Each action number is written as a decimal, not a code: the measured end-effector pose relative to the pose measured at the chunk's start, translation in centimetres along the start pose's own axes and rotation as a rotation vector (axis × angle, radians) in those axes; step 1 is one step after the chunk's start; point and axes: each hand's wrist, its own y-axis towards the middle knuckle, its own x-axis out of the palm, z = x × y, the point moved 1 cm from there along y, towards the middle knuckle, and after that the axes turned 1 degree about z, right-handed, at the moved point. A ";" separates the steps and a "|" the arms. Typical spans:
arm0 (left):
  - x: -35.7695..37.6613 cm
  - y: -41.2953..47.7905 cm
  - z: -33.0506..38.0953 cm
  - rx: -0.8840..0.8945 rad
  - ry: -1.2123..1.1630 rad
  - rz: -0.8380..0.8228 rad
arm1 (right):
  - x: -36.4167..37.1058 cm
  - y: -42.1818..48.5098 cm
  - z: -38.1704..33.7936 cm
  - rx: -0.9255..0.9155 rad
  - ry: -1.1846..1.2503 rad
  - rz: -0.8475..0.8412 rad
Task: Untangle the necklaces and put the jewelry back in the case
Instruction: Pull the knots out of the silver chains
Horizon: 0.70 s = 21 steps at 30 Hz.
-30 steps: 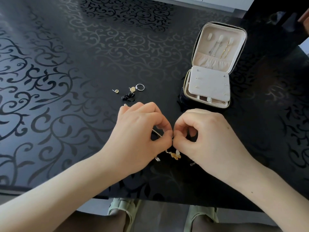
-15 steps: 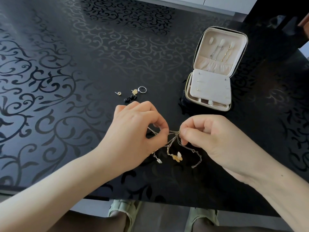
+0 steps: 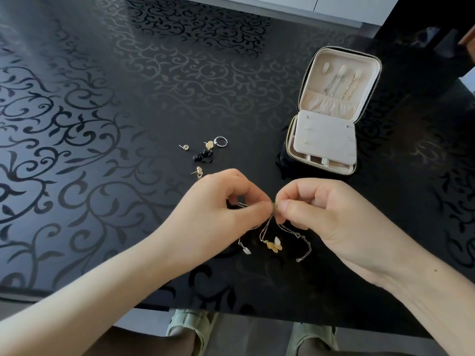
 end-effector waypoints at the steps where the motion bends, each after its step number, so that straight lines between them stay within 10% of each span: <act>1: -0.1 0.0 0.0 -0.031 -0.049 -0.006 | 0.0 0.0 0.0 0.001 -0.002 -0.001; 21: 0.3 -0.2 0.1 -0.150 0.084 0.070 | 0.8 0.0 0.2 0.107 -0.068 0.068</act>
